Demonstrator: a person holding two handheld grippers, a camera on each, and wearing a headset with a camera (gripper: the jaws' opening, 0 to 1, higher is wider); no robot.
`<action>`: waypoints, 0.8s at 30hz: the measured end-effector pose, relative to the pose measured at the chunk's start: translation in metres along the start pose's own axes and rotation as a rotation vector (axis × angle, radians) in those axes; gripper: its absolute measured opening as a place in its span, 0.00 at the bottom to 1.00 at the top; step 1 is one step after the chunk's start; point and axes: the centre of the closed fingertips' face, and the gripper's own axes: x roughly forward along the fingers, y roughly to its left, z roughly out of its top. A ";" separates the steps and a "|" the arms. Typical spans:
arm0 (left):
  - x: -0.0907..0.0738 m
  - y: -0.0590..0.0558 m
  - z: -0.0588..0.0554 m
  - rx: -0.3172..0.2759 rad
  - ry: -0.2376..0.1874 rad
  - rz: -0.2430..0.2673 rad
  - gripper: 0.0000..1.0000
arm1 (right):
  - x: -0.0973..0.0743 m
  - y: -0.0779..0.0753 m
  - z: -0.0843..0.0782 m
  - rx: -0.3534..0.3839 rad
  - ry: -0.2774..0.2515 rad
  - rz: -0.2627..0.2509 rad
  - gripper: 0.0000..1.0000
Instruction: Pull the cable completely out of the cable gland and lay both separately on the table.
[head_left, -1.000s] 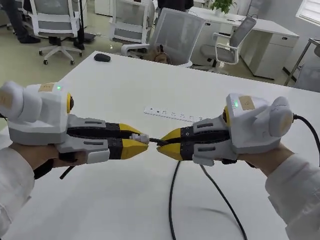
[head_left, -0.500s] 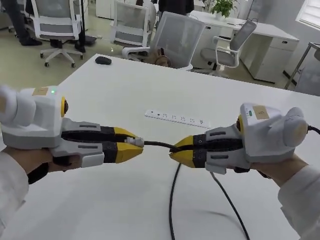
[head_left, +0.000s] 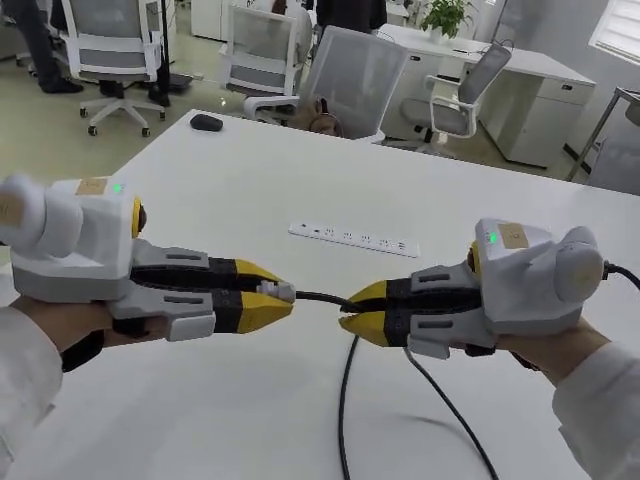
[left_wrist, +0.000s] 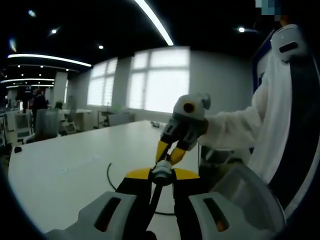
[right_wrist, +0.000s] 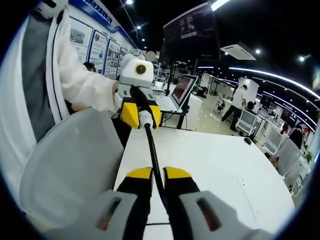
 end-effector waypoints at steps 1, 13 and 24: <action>-0.001 0.000 0.000 -0.001 0.002 0.001 0.17 | 0.001 0.000 0.002 0.000 0.001 0.000 0.07; -0.009 -0.006 -0.010 0.004 0.034 -0.078 0.17 | 0.030 0.018 0.031 -0.029 -0.033 -0.013 0.14; -0.001 -0.025 -0.022 -0.025 0.072 -0.195 0.17 | 0.028 0.039 0.027 0.040 -0.065 -0.081 0.08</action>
